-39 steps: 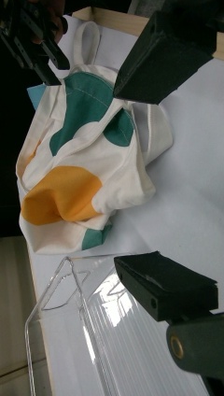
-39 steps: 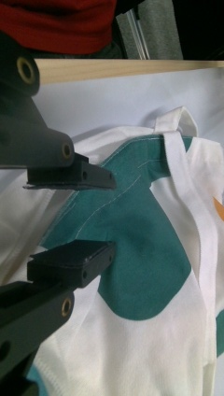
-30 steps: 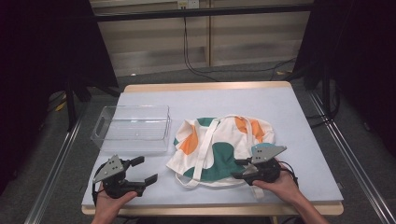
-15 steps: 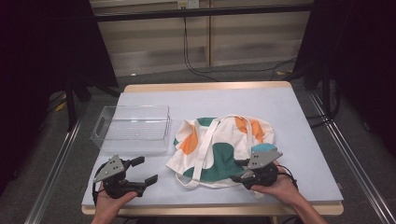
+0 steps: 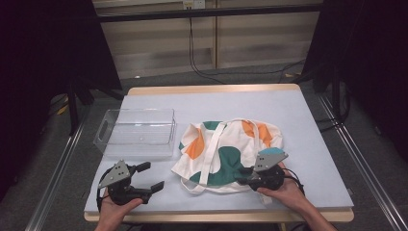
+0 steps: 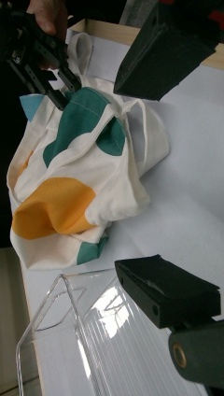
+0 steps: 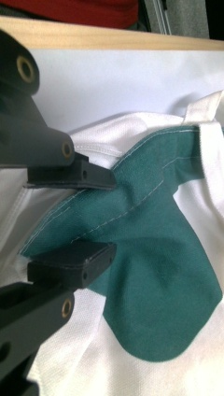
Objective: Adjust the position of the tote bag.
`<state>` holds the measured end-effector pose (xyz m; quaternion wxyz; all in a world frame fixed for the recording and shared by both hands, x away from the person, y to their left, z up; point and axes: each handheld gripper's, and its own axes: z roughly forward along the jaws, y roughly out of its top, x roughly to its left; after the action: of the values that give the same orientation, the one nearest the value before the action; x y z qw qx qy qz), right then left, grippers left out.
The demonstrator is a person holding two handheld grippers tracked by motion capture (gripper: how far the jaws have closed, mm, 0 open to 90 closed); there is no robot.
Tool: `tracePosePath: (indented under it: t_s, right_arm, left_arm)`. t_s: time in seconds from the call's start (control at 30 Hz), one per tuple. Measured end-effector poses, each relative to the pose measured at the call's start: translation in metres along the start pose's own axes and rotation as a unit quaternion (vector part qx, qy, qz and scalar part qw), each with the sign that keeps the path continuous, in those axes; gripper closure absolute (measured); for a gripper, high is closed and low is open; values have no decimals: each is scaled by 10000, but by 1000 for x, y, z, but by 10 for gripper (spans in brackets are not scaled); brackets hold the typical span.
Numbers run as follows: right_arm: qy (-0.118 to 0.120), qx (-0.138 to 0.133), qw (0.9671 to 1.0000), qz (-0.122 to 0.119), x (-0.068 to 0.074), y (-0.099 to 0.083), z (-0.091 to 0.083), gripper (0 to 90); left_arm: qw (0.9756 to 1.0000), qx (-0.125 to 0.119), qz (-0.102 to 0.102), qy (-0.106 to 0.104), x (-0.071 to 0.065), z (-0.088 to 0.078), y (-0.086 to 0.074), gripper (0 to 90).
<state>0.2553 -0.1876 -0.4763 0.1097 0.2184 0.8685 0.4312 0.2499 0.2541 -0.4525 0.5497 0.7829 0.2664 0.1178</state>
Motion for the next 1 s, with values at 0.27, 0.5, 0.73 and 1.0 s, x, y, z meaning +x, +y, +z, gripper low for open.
tracePosePath:
  t_s: [0.27,0.5,0.73,1.0]
  right_arm:
    - [214,-187,9994,180,-4,3,-7,842]
    - [219,-250,9992,225,-6,9,-11,860]
    - [410,-528,9964,526,-14,13,-18,864]
    - [578,-601,9943,658,-21,22,-17,865]
  left_arm:
    - [10000,13,26,-1,0,-1,0,135]
    - [9997,-27,-148,-216,0,1,0,149]
    - [9996,107,11,-254,-7,4,0,207]
    - [9987,88,171,-463,-16,7,3,282]
